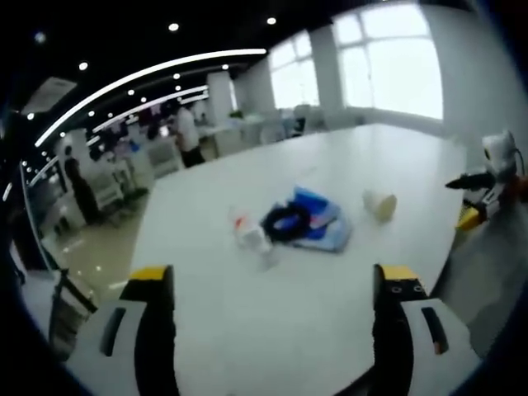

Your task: Arrange the tabletop items into an orderly group along one side of the table until the central work area is clear of visible clutter.

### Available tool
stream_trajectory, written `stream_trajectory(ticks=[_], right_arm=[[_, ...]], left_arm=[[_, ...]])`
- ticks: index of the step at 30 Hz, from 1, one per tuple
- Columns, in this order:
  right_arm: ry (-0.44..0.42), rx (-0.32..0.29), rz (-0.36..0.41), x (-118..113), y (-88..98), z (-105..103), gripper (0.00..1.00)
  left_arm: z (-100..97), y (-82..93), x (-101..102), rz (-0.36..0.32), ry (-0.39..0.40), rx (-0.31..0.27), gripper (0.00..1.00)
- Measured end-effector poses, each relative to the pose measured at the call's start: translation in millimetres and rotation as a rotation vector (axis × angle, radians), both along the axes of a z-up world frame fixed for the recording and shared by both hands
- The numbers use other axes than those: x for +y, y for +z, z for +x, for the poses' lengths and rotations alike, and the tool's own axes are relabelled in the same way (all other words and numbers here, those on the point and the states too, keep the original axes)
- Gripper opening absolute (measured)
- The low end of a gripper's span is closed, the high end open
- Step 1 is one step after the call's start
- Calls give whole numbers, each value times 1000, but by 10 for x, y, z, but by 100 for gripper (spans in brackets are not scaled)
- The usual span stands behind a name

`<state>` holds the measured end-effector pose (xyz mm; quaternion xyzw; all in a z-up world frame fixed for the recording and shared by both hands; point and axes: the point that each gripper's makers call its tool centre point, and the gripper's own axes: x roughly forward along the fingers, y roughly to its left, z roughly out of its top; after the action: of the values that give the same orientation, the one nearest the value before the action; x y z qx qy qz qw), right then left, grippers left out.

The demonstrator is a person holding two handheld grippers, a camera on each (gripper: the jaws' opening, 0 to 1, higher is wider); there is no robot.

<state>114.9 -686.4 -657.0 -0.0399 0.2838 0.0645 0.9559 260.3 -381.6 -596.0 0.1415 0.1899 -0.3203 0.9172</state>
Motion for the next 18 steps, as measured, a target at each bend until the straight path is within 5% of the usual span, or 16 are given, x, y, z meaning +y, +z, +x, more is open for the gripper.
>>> stream_trajectory(ticks=[18], right_arm=[[-15,7,4,-32,-8,-4,96]], left_arm=[[249,-45,-120,-15,16,5,92]])
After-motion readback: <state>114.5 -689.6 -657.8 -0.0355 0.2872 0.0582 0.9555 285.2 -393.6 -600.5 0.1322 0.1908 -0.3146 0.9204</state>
